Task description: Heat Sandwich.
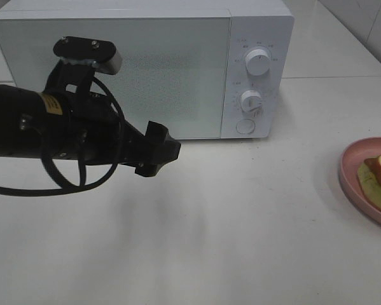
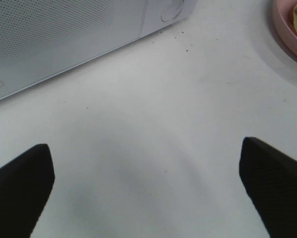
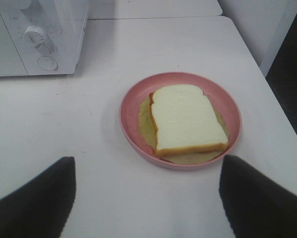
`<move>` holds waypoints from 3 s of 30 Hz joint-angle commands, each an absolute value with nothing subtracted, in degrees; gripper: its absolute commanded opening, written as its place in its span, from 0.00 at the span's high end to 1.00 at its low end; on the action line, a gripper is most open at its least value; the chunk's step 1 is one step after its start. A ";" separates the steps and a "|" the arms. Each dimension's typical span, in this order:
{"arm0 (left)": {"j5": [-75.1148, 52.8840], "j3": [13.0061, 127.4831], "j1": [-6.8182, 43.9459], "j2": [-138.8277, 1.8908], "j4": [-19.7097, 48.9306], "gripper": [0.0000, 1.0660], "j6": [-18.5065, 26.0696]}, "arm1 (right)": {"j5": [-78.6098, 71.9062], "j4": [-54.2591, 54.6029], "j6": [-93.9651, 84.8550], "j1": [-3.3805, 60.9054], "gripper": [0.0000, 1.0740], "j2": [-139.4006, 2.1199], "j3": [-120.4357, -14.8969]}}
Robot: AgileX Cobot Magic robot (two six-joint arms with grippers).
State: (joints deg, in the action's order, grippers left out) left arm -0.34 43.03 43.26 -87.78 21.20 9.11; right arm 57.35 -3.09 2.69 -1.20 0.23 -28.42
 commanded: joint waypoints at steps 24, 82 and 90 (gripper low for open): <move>-48.93 42.80 4.13 -59.59 14.90 0.10 9.05 | 57.12 -3.21 2.18 -1.55 0.29 1.83 -28.48; -61.36 29.62 -4.93 1.72 7.33 0.10 3.44 | 57.12 -3.21 2.23 -1.55 0.29 1.83 -28.48; -61.36 29.62 -4.93 1.60 7.33 0.10 3.44 | 57.12 -3.21 2.23 -1.55 0.29 1.83 -28.48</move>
